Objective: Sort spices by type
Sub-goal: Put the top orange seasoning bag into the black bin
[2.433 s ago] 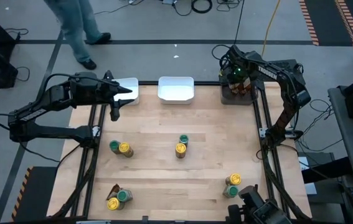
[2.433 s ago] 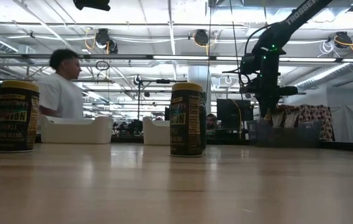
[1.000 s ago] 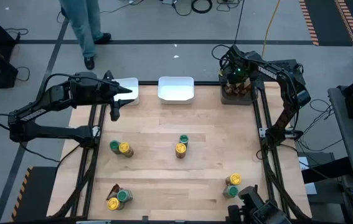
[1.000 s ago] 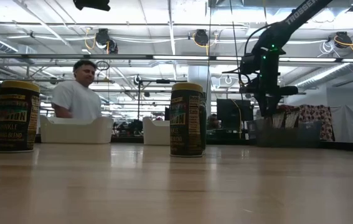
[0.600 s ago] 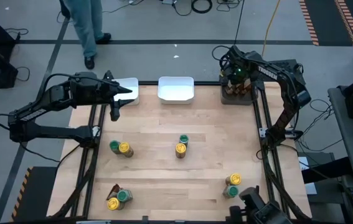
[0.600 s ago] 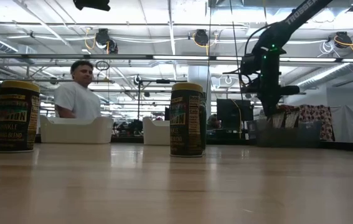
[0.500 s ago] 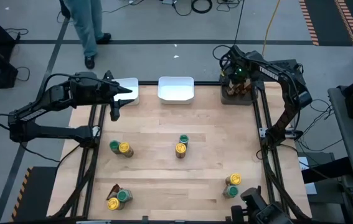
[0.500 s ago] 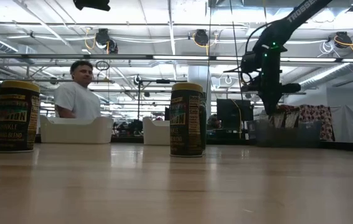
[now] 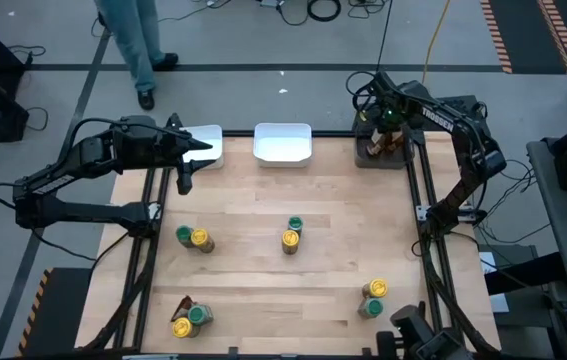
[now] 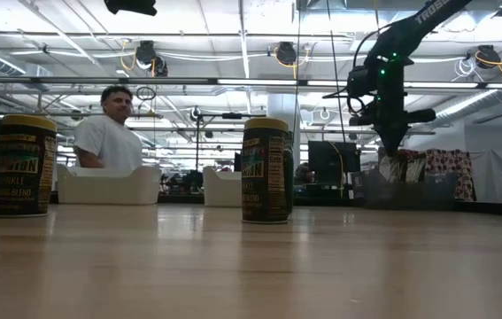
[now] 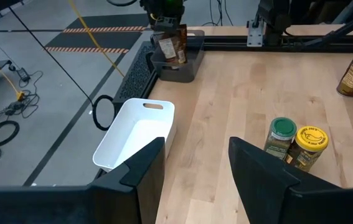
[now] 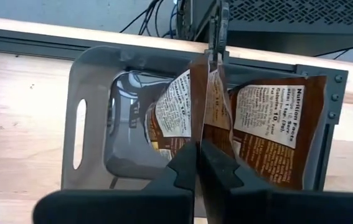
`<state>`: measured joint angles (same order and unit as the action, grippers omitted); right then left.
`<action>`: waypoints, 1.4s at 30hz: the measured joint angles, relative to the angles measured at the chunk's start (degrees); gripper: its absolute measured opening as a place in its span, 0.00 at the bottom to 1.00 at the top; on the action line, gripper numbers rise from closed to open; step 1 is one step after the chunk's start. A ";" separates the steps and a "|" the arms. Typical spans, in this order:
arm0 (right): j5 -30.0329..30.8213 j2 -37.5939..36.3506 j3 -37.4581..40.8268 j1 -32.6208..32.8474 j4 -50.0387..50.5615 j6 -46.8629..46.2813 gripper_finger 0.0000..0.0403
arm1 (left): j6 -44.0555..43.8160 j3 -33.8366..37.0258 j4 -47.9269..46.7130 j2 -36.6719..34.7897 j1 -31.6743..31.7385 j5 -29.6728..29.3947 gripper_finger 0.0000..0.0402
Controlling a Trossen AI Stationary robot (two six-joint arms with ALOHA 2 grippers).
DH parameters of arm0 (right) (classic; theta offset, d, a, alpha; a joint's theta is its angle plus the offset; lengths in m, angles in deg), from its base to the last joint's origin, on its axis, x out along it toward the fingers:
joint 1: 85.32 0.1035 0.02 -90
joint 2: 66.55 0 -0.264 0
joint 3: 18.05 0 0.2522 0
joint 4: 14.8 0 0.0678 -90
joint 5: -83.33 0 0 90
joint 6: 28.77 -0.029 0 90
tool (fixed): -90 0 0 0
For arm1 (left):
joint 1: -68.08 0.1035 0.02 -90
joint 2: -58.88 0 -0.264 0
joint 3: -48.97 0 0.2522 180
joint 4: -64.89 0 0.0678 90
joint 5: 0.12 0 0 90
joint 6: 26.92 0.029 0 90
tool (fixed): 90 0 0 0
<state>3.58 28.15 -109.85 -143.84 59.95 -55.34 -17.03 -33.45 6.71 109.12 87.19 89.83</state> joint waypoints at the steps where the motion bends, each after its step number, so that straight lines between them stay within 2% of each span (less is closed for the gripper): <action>1: -0.18 0.00 0.00 0.06 -0.02 0.00 0.00 | 0.00 0.00 0.00 0.00 0.00 0.00 0.45; 7: -4.78 0.00 0.00 0.13 -1.37 0.25 0.00 | -0.11 0.00 0.00 0.00 0.00 0.00 0.45; 12: -5.82 0.00 0.00 0.13 -2.64 0.22 0.02 | -0.15 -0.01 0.00 0.00 0.01 0.00 0.45; 25: -5.94 1.95 0.05 0.92 -5.53 0.20 0.24 | -0.24 0.00 -0.02 0.00 0.00 0.00 0.45; 30: -5.60 2.23 0.07 1.25 -6.49 -0.75 0.28 | -0.46 0.00 -0.04 0.00 0.00 0.00 0.45; 34: -5.52 2.23 0.07 1.25 -6.43 -1.16 0.25 | -0.46 0.00 -0.04 0.00 0.00 0.00 0.45; 42: -5.75 2.29 0.07 1.46 -6.35 -0.66 0.02 | -0.29 0.00 -0.04 0.00 0.00 0.00 0.45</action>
<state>-2.17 30.44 -109.79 -142.39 53.60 -56.00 -17.32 -33.45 6.66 109.12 87.19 89.83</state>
